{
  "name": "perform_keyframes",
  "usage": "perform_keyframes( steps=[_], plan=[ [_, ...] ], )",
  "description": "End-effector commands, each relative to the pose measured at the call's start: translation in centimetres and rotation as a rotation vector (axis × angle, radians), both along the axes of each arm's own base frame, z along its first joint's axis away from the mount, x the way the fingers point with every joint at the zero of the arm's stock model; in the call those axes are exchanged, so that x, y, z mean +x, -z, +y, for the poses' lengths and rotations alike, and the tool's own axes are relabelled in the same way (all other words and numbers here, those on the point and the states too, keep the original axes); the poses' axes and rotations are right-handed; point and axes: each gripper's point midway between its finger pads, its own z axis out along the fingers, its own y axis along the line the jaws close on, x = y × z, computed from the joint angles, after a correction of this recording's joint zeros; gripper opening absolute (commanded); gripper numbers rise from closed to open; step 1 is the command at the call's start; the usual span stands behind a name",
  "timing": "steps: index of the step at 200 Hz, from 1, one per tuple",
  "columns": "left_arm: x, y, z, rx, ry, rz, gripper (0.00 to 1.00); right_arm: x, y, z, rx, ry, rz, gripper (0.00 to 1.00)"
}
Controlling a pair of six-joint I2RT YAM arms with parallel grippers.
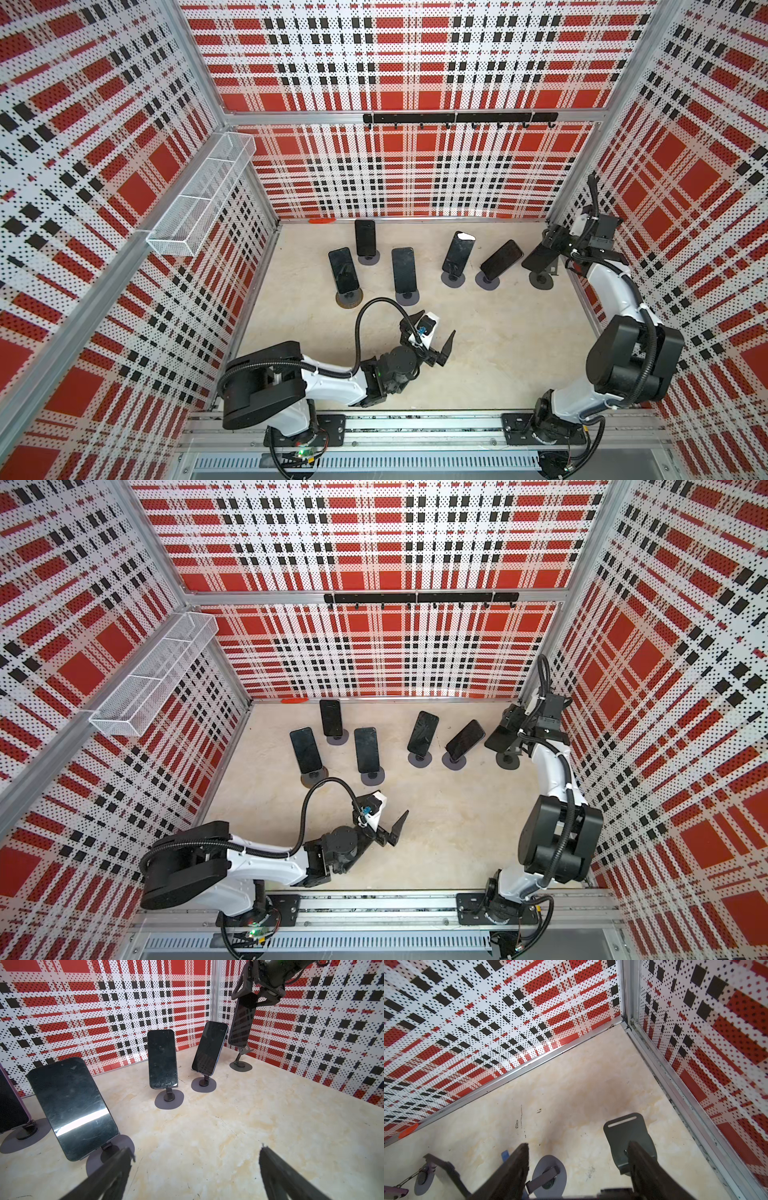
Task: Remove the phone from the phone stand
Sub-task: 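Lift the black phone off its stand with the right gripper toward the left gripper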
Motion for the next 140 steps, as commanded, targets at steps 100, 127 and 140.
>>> perform_keyframes(
  steps=[100,127,140],
  plan=[
    [0.5,-1.2,0.8,-0.051,-0.026,-0.013,0.98,-6.4,0.0,3.3,-0.025,-0.033,0.01,0.64],
    [0.4,-1.3,0.8,-0.054,-0.02,-0.01,0.98,-7.8,1.9,5.0,-0.036,-0.049,0.061,0.64],
    [0.7,-1.1,0.9,-0.048,-0.032,-0.01,0.98,-8.4,3.0,6.1,-0.03,-0.076,0.086,0.64]
  ],
)
